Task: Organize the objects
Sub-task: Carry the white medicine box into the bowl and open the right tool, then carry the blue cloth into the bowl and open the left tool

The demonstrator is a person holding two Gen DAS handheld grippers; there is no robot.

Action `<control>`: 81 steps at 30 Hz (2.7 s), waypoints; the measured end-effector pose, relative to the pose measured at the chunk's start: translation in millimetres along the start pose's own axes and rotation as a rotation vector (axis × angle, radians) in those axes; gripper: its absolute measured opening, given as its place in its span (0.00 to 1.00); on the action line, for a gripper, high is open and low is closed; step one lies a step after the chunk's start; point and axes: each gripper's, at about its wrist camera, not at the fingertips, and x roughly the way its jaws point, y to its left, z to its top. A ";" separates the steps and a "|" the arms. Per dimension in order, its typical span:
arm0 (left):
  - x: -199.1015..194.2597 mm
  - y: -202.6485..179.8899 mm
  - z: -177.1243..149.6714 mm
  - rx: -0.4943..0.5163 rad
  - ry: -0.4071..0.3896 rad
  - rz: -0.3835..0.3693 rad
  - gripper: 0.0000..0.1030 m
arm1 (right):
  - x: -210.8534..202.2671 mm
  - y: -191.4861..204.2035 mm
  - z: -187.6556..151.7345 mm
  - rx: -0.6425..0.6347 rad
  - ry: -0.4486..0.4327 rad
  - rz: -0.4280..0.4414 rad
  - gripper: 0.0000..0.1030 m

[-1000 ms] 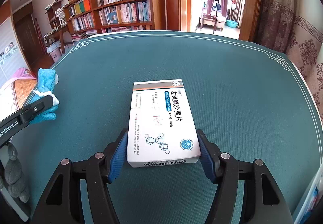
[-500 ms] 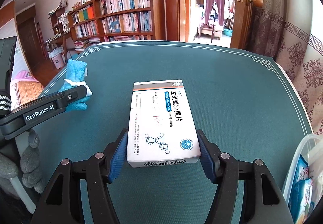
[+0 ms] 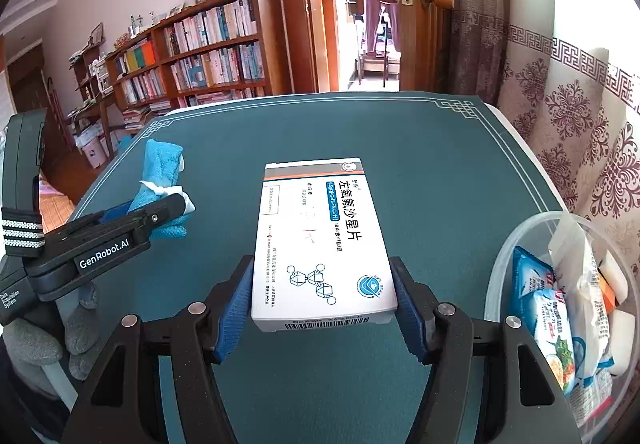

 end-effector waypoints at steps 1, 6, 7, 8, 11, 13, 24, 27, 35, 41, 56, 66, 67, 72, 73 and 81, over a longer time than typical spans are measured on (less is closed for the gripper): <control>0.2 -2.3 -1.1 0.006 0.003 -0.004 0.56 | -3.9 -3.9 -0.6 0.006 -0.004 -0.006 0.64; 1.0 -10.0 -5.0 0.028 0.009 -0.014 0.56 | -22.3 -23.9 -2.1 0.041 -0.027 -0.038 0.64; 1.0 -10.7 -5.4 0.030 0.011 -0.015 0.56 | -25.4 -28.2 -2.1 0.047 -0.031 -0.045 0.64; 1.1 -12.1 -5.8 0.032 0.011 -0.016 0.56 | -29.0 -32.5 -2.1 0.053 -0.035 -0.053 0.64; 1.6 -14.3 -7.0 0.038 0.014 -0.019 0.56 | -39.1 -45.9 -3.8 0.072 -0.046 -0.081 0.64; 2.1 -15.2 -7.8 0.042 0.016 -0.020 0.56 | -46.6 -55.4 -5.6 0.085 -0.052 -0.100 0.64; 3.2 -22.9 -11.3 0.067 0.024 -0.026 0.56 | -87.0 -119.7 -18.8 0.167 -0.076 -0.247 0.64; 2.9 -25.5 -12.8 0.075 0.025 -0.027 0.56 | -94.5 -137.5 -24.8 0.201 -0.073 -0.291 0.64; 4.4 -34.4 -14.7 0.111 0.027 -0.021 0.56 | -98.7 -182.2 -41.4 0.280 -0.053 -0.328 0.64; -1.8 -45.4 -21.5 0.147 0.034 -0.030 0.56 | -88.4 -206.2 -51.4 0.319 -0.023 -0.318 0.64; -24.2 -77.1 -36.8 0.156 0.066 -0.093 0.56 | -61.5 -233.8 -60.6 0.315 0.012 -0.263 0.64; -38.5 -130.5 -39.8 0.237 0.062 -0.178 0.56 | -73.6 -232.2 -72.3 0.293 -0.015 -0.238 0.67; -39.0 -135.9 -39.7 0.243 0.065 -0.190 0.56 | -75.5 -232.8 -72.5 0.296 -0.021 -0.234 0.68; -40.7 -161.8 -41.2 0.274 0.079 -0.240 0.56 | -89.1 -233.6 -74.1 0.294 -0.062 -0.233 0.68; -40.3 -167.5 -41.5 0.279 0.083 -0.249 0.56 | -92.4 -232.6 -74.4 0.290 -0.073 -0.237 0.68; -31.6 -208.2 -47.3 0.318 0.128 -0.304 0.57 | -113.3 -225.4 -78.3 0.261 -0.136 -0.240 0.68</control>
